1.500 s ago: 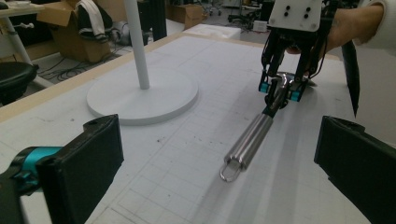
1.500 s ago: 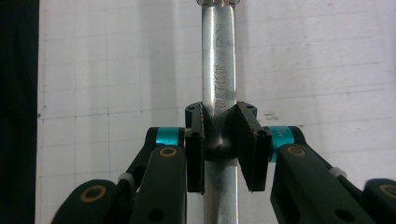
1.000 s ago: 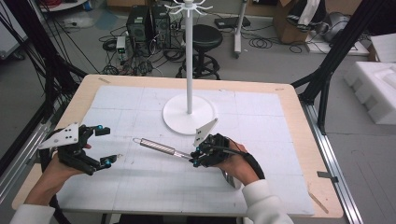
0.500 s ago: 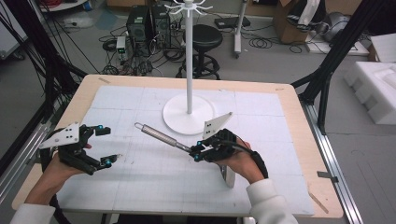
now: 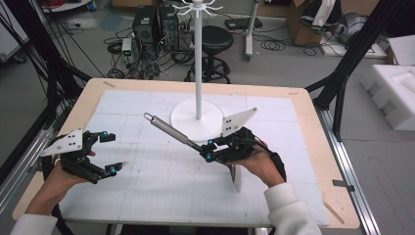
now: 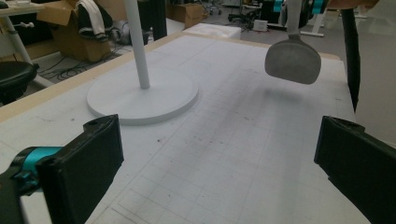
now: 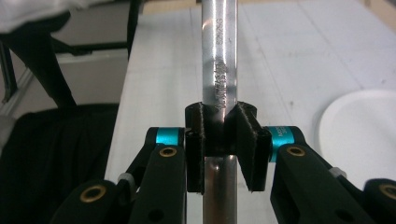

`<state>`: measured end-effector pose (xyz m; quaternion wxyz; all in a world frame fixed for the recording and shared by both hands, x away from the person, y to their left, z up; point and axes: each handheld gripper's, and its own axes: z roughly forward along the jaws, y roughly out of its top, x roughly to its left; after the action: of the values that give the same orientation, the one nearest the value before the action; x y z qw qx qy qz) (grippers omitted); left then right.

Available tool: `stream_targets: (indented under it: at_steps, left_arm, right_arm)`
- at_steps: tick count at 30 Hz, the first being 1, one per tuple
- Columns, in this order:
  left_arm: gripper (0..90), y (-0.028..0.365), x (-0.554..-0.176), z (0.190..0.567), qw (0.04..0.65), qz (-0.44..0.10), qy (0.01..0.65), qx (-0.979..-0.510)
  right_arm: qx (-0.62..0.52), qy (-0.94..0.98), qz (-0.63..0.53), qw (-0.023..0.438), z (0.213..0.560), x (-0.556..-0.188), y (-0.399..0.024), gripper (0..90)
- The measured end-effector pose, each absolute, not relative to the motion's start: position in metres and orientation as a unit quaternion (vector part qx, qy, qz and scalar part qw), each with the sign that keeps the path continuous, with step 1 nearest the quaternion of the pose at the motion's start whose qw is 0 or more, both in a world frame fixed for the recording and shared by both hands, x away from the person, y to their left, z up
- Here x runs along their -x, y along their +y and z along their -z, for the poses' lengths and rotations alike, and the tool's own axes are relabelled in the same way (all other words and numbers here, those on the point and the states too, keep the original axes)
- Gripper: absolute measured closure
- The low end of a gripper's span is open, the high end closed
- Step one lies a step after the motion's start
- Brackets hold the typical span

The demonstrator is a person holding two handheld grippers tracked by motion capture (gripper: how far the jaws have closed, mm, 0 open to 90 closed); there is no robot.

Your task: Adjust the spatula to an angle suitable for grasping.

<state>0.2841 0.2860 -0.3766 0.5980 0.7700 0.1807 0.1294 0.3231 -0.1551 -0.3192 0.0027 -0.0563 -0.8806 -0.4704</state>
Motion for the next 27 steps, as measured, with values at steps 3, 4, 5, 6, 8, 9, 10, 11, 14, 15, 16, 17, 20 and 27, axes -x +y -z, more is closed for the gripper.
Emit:
stream_targets:
  at_steps: [3,4,5,6,8,9,10,11,14,15,16,17,20,27]
  left_arm:
    - [1.7,0.286,-0.284,0.377,0.598,-0.129,0.181,-0.770]
    - [1.7,0.286,-0.284,0.377,0.598,-0.128,0.181,-0.770]
    - [1.7,0.286,-0.284,0.377,0.598,-0.128,0.181,-0.770]
    - [1.7,0.286,-0.284,0.377,0.598,-0.129,0.181,-0.770]
    - [1.7,0.287,-0.284,0.377,0.598,-0.129,0.182,-0.770]
    - [1.7,0.287,-0.284,0.377,0.598,-0.129,0.182,-0.770]
    - [1.7,0.287,-0.284,0.376,0.598,-0.128,0.181,-0.770]
    - [1.7,0.287,-0.284,0.376,0.599,-0.128,0.180,-0.770]
    - [1.7,0.286,-0.284,0.377,0.598,-0.128,0.181,-0.770]
    - [1.7,0.286,-0.284,0.377,0.598,-0.128,0.181,-0.770]
    - [1.7,0.287,-0.284,0.377,0.598,-0.128,0.180,-0.770]
    - [1.7,0.287,-0.284,0.376,0.599,-0.128,0.180,-0.770]
    - [1.7,0.287,-0.284,0.376,0.599,-0.129,0.180,-0.770]
    - [1.7,0.286,-0.283,0.376,0.599,-0.124,0.177,-0.771]
  right_arm:
    - [0.050,-0.868,0.494,0.005,0.312,-0.324,-0.159,75.0]
    - [0.040,-0.861,0.506,-0.001,0.307,-0.324,-0.161,75.0]
    - [0.040,-0.861,0.506,-0.001,0.307,-0.324,-0.161,75.0]
    - [0.037,-0.856,0.516,-0.005,0.303,-0.326,-0.162,74.9]
    - [0.037,-0.855,0.517,-0.009,0.299,-0.326,-0.163,74.9]
    - [0.037,-0.855,0.517,-0.009,0.299,-0.326,-0.163,74.9]
    - [0.034,-0.854,0.520,-0.010,0.298,-0.326,-0.163,74.9]
    - [0.034,-0.853,0.521,-0.010,0.296,-0.327,-0.163,74.9]
    - [0.026,-0.846,0.532,-0.012,0.287,-0.328,-0.163,74.9]
    - [0.026,-0.846,0.532,-0.012,0.287,-0.328,-0.163,74.9]
    - [0.021,-0.843,0.537,-0.014,0.284,-0.329,-0.163,74.9]
    - [0.022,-0.840,0.542,-0.014,0.281,-0.329,-0.163,74.9]
    - [0.009,-0.834,0.551,-0.018,0.275,-0.330,-0.164,74.9]
    - [0.003,-0.832,0.554,-0.021,0.264,-0.331,-0.166,74.9]
